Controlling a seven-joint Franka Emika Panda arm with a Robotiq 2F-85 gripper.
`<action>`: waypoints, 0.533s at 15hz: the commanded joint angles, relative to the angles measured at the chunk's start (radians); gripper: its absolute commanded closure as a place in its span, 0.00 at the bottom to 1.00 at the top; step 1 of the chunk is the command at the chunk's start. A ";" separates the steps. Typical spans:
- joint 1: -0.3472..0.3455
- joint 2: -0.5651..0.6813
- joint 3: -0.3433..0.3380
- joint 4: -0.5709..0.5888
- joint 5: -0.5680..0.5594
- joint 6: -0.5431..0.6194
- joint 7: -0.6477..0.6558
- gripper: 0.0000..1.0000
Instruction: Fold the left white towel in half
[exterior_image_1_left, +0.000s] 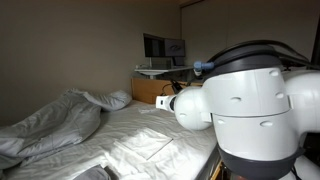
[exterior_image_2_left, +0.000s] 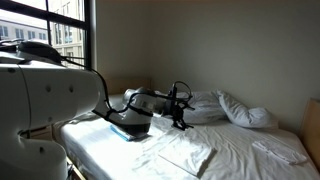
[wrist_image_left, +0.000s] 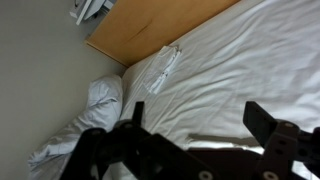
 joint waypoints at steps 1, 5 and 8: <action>-0.066 -0.043 0.072 -0.018 0.200 0.013 -0.144 0.00; -0.154 -0.065 0.156 0.033 0.463 0.024 -0.340 0.00; -0.183 -0.054 0.205 0.087 0.567 0.024 -0.441 0.00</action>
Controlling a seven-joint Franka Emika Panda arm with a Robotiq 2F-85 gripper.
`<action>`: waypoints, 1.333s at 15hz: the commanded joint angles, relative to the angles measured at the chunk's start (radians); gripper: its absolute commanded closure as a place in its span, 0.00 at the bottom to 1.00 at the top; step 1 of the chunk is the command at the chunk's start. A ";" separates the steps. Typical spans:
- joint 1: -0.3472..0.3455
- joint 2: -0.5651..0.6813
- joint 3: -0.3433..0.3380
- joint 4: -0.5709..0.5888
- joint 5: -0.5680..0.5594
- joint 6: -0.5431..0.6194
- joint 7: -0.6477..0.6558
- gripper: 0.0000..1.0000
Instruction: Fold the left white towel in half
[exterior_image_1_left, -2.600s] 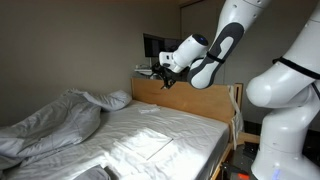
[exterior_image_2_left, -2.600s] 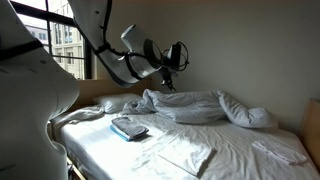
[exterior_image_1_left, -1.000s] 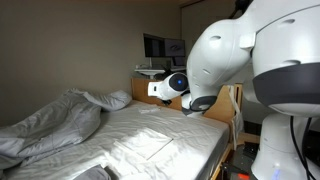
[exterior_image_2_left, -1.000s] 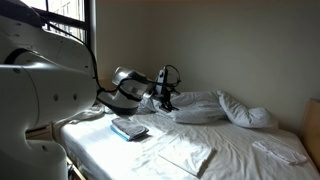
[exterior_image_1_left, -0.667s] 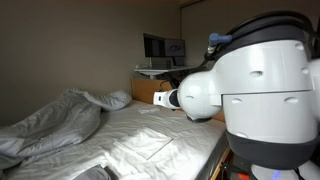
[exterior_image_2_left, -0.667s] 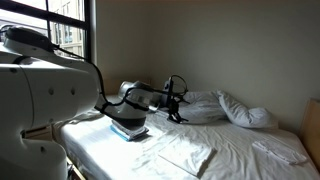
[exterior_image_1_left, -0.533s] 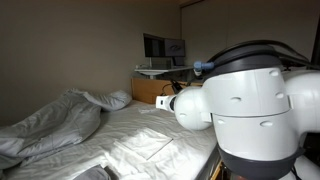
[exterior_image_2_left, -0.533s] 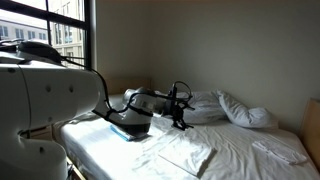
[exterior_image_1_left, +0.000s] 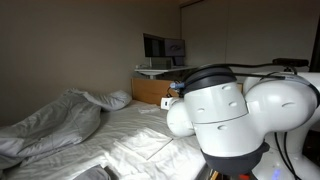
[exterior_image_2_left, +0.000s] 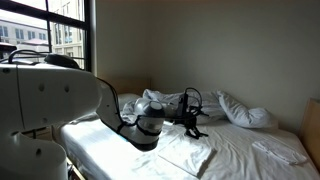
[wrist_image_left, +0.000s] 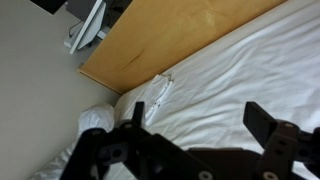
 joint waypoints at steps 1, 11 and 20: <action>-0.021 0.001 0.064 0.038 0.106 0.024 -0.125 0.00; -0.030 0.002 0.129 0.154 -0.024 0.000 -0.116 0.00; -0.081 0.160 0.042 0.148 -0.709 -0.050 0.015 0.00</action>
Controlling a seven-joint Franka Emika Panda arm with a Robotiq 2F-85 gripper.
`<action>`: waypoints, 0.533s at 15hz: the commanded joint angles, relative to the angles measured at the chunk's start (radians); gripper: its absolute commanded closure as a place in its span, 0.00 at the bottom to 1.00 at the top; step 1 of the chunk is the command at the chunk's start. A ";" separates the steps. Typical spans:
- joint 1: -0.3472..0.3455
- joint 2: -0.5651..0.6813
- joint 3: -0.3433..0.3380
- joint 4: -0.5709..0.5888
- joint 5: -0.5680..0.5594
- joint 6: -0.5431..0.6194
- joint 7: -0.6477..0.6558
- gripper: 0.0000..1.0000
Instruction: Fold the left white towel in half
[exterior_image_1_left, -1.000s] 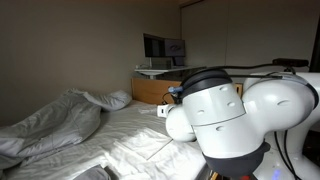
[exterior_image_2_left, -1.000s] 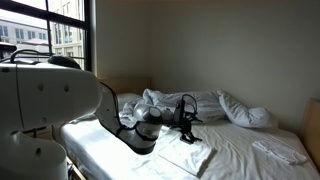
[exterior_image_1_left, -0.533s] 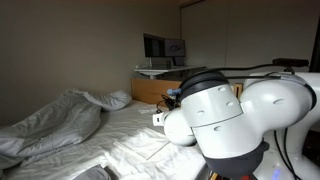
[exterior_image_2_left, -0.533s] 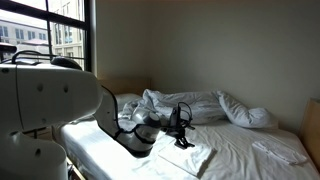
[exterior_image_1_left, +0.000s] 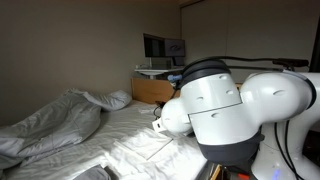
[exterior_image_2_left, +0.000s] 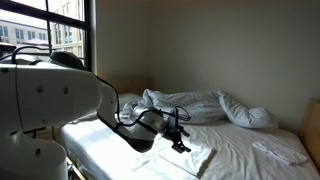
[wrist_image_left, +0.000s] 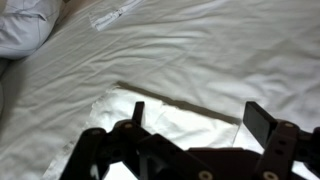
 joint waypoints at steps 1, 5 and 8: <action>-0.043 0.114 -0.015 -0.008 -0.175 -0.065 -0.007 0.00; -0.042 0.170 -0.010 -0.007 -0.229 -0.220 -0.005 0.00; -0.026 0.174 -0.014 -0.002 -0.211 -0.295 0.017 0.00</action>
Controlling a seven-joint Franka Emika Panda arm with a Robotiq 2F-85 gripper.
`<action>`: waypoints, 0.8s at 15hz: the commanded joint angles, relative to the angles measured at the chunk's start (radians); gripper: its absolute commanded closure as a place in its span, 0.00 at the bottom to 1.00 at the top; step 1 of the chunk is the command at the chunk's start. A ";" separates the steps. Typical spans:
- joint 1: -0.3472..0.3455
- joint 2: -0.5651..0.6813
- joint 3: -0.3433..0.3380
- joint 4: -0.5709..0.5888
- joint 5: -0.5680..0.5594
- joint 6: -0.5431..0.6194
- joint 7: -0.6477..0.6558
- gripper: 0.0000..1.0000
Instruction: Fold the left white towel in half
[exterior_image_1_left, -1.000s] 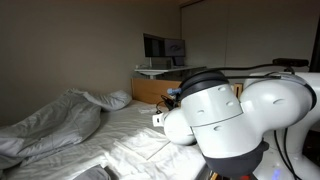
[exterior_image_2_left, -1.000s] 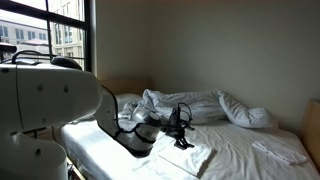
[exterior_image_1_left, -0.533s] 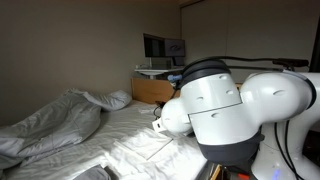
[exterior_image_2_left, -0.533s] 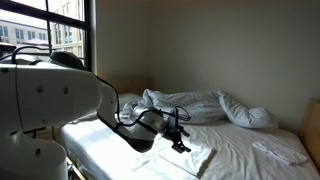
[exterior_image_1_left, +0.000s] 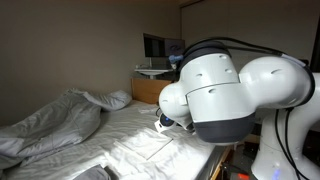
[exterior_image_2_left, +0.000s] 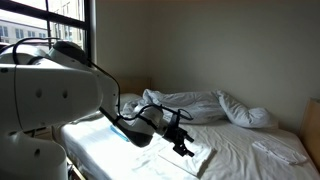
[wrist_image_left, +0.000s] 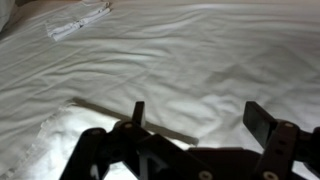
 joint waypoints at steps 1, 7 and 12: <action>0.008 0.046 -0.012 -0.005 -0.015 -0.071 0.031 0.00; 0.011 0.033 -0.015 0.008 0.002 -0.055 0.136 0.00; -0.071 0.203 0.026 0.005 -0.126 -0.110 0.003 0.00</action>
